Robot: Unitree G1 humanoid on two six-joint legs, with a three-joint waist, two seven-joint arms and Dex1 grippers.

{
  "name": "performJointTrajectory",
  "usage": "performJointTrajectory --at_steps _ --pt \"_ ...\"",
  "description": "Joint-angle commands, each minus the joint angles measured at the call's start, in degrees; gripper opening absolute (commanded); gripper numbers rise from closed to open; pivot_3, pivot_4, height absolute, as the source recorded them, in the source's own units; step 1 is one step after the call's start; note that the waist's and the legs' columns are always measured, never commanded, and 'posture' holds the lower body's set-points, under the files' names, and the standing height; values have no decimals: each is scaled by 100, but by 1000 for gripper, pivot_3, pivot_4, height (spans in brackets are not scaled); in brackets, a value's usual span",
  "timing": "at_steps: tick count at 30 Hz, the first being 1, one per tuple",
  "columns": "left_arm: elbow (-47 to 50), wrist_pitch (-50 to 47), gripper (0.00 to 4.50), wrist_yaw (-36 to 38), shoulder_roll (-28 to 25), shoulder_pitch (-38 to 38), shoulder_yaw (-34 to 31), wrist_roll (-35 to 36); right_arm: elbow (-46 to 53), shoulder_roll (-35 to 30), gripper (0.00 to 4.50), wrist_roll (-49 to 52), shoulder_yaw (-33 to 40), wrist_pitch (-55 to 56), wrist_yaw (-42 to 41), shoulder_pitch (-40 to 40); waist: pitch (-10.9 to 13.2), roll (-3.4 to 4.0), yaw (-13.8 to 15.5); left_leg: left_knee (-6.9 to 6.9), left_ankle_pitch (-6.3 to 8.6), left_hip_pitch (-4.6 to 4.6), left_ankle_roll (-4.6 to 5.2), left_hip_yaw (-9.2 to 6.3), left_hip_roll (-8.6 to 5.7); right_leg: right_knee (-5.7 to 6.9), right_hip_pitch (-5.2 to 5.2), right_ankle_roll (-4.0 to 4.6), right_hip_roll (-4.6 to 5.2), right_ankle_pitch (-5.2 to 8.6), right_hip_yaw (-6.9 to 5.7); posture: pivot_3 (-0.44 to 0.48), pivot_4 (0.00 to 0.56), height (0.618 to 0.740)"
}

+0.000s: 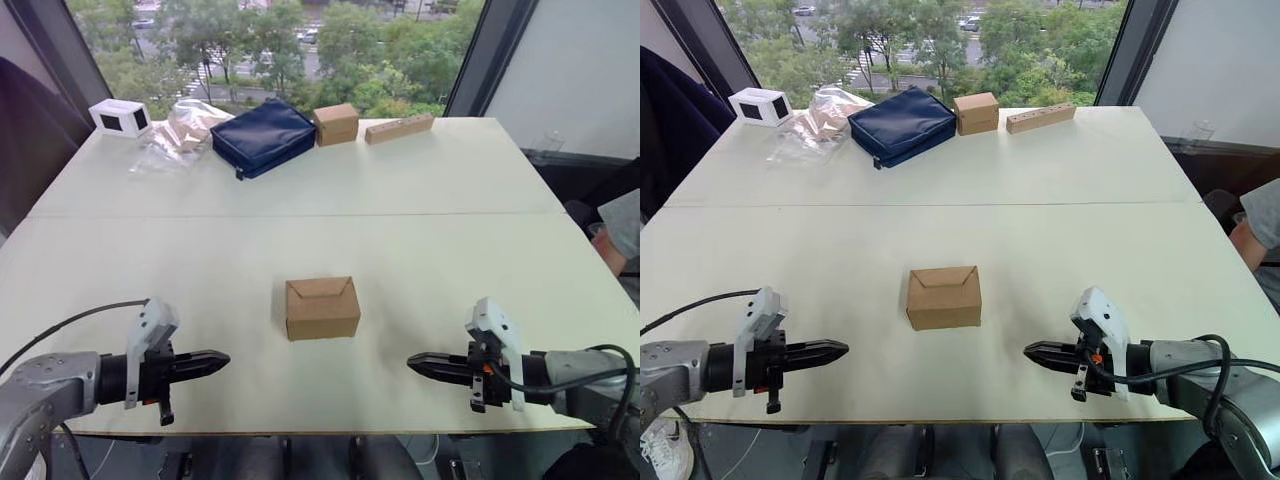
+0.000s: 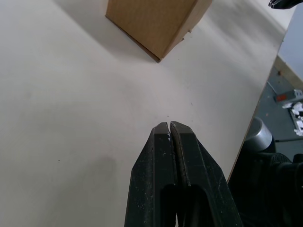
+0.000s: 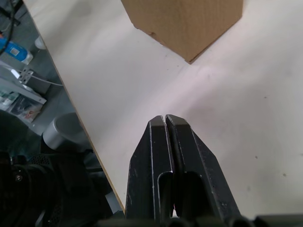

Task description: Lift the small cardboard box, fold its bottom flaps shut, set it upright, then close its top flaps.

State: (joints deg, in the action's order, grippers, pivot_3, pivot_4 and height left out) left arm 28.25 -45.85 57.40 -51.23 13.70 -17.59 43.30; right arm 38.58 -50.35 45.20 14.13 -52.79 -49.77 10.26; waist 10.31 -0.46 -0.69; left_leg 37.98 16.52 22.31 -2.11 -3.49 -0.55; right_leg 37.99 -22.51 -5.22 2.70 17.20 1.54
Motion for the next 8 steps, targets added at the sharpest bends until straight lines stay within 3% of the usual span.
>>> performJointTrajectory --at_steps 1,8 --pt "128 44 21 52 -55 76 -17 26 65 -33 0 33 -12 106 28 -49 0 0 5 0 0 0 0 0 0 0 0 0 0 0 0 0 150 740" --pt "209 -70 21 23 -93 182 -99 133 23 -71 0 28 -104 171 18 -161 0 0 7 0 0 0 0 0 0 -1 0 0 1 0 0 0 150 740"
